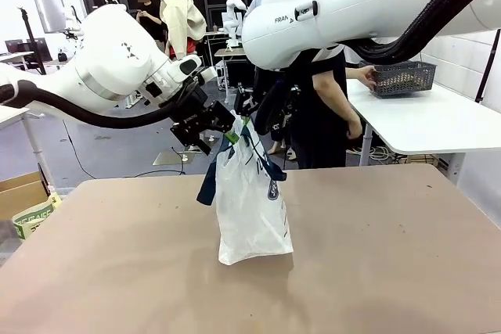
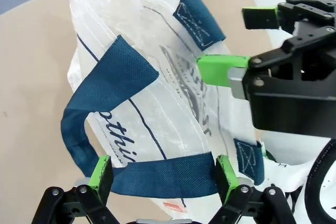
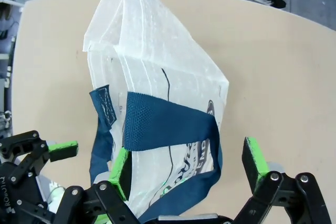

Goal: Transfer purchased items from the store into the shopping bag.
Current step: Open the Reusable shopping bag in the center of the table.

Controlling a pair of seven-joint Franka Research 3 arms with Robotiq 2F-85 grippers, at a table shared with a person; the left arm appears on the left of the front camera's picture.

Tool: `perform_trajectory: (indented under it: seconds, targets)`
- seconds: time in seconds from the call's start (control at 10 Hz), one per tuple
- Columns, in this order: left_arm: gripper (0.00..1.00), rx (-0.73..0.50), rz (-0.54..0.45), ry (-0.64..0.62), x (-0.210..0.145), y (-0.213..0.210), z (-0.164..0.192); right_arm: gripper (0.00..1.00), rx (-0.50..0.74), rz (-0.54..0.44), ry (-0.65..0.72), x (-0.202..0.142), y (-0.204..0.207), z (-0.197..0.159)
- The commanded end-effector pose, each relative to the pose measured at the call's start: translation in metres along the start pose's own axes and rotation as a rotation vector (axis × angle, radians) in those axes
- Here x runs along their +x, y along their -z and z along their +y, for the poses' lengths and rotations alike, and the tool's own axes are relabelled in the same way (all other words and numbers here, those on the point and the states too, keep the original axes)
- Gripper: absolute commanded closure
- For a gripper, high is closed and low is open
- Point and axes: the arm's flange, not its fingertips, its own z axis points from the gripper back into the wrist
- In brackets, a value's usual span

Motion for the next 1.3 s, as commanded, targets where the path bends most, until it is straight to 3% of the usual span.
perform_trajectory:
  seconds: [0.0, 0.5, 1.2]
  targets:
    - [0.00, 0.007, 0.029, -0.003, 0.009, 0.003, -0.004, 0.00, 0.017, 0.023, 0.010, 0.000, -0.001, -0.003]
    - [0.00, 0.123, -0.035, -0.035, 0.007, -0.017, 0.006, 0.00, -0.018, 0.045, -0.027, -0.002, 0.005, -0.003]
    - [0.00, 0.014, -0.043, 0.033, 0.009, -0.022, -0.013, 0.00, -0.023, 0.056, -0.021, -0.005, 0.009, -0.004]
